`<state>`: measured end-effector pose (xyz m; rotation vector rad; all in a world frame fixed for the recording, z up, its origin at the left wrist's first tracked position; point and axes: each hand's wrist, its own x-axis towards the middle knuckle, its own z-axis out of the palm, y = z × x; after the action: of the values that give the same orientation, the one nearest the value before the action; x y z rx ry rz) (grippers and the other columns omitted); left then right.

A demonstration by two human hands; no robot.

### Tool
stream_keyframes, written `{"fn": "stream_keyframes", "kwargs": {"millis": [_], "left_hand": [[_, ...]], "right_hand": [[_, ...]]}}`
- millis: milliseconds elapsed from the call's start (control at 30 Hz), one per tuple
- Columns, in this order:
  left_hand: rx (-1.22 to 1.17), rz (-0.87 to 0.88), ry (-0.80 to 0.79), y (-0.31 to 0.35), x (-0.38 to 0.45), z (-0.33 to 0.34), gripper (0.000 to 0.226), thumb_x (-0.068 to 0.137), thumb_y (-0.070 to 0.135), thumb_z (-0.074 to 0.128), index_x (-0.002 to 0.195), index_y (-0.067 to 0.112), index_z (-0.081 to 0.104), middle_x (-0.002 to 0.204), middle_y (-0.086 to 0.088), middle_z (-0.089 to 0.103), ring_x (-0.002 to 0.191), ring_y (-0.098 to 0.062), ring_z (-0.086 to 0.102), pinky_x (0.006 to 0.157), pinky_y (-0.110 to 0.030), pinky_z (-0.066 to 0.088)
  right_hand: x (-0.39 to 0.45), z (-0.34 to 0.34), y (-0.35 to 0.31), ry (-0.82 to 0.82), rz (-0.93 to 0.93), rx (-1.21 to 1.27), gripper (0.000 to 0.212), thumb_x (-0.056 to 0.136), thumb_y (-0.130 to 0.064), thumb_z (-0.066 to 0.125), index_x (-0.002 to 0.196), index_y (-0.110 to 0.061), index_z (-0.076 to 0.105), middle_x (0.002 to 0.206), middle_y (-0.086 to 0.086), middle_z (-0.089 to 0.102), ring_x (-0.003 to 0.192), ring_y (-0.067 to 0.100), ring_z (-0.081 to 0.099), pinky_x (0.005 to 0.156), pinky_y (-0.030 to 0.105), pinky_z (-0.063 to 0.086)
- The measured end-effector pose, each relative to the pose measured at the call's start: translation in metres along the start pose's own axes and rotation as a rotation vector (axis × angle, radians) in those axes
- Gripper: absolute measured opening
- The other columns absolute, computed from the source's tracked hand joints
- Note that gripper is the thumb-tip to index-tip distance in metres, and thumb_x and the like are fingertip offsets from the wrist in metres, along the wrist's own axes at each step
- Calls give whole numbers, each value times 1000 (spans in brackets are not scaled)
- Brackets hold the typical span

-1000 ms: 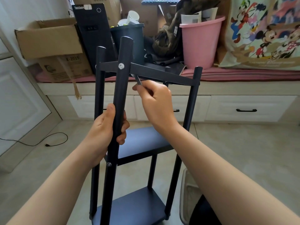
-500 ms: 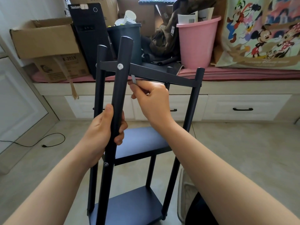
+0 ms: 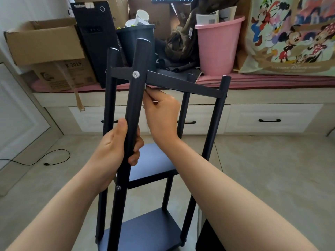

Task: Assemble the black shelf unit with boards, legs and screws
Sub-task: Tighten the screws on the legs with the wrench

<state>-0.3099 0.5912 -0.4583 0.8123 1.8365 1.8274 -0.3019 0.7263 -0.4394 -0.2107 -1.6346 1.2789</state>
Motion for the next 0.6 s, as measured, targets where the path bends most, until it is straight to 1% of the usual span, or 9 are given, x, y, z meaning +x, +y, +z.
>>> {"fn": "stream_keyframes", "kwargs": {"millis": [67, 100, 233, 300, 367, 433, 500, 533, 600], "left_hand": [[-5, 2, -9, -1, -1, 0, 58, 90, 70, 32, 86, 18, 56, 64, -2, 48, 47, -15, 39, 47, -23, 41], [-3, 2, -13, -1, -1, 0, 56, 90, 70, 32, 84, 20, 57, 64, -2, 48, 47, -15, 39, 48, -23, 41], [2, -5, -17, -1, -2, -1, 55, 90, 70, 31, 81, 23, 59, 64, -1, 48, 47, -14, 39, 48, -21, 41], [5, -6, -11, -1, -1, -3, 57, 90, 70, 31, 84, 19, 57, 64, -1, 48, 47, -14, 38, 48, -23, 41], [9, -6, -6, -1, -1, -6, 59, 91, 69, 31, 88, 16, 55, 64, -2, 48, 47, -15, 38, 48, -23, 41], [12, -2, 1, -1, 0, -8, 59, 91, 69, 31, 89, 15, 54, 64, -2, 48, 47, -15, 38, 48, -24, 41], [12, -2, 7, -2, 0, -10, 59, 91, 68, 31, 90, 15, 54, 65, -2, 48, 48, -16, 38, 48, -24, 41], [12, -1, 9, -2, 0, -11, 59, 91, 69, 32, 90, 14, 54, 65, -3, 48, 48, -16, 39, 48, -24, 42], [13, 7, 12, -1, -1, -13, 62, 89, 73, 35, 91, 14, 54, 66, -4, 48, 48, -16, 39, 49, -24, 42]], "right_hand": [[2, 4, 2, 3, -13, 2, 21, 93, -11, 64, 81, 1, 75, 62, 11, 66, 60, 28, 55, 61, 32, 46], [4, 7, 3, 6, -16, 2, 21, 93, -10, 64, 81, 2, 75, 64, 13, 67, 62, 34, 54, 62, 32, 44], [7, 15, 5, 31, -11, 10, 22, 92, -6, 63, 73, 1, 72, 62, 11, 65, 63, 37, 48, 59, 23, 37], [7, 17, 6, 40, -31, 1, 21, 92, -4, 63, 75, 1, 73, 62, 14, 65, 63, 39, 45, 59, 24, 36], [7, 17, 7, 36, -49, -9, 19, 92, -5, 63, 79, 1, 75, 64, 15, 67, 63, 41, 46, 59, 28, 38], [6, 15, 7, 7, -48, -37, 22, 93, -9, 63, 76, 2, 73, 59, 15, 64, 59, 36, 46, 60, 31, 41], [4, 10, 10, -48, -47, -81, 27, 93, -11, 64, 71, 2, 70, 52, 3, 59, 51, 17, 46, 55, 21, 39], [3, 6, 11, -94, -41, -109, 28, 94, -12, 63, 71, 2, 70, 54, -2, 61, 53, 13, 51, 56, 18, 39], [-1, -5, 13, -199, -21, -174, 26, 96, -13, 61, 76, 0, 72, 64, 1, 68, 60, 13, 59, 61, 23, 44]]}}
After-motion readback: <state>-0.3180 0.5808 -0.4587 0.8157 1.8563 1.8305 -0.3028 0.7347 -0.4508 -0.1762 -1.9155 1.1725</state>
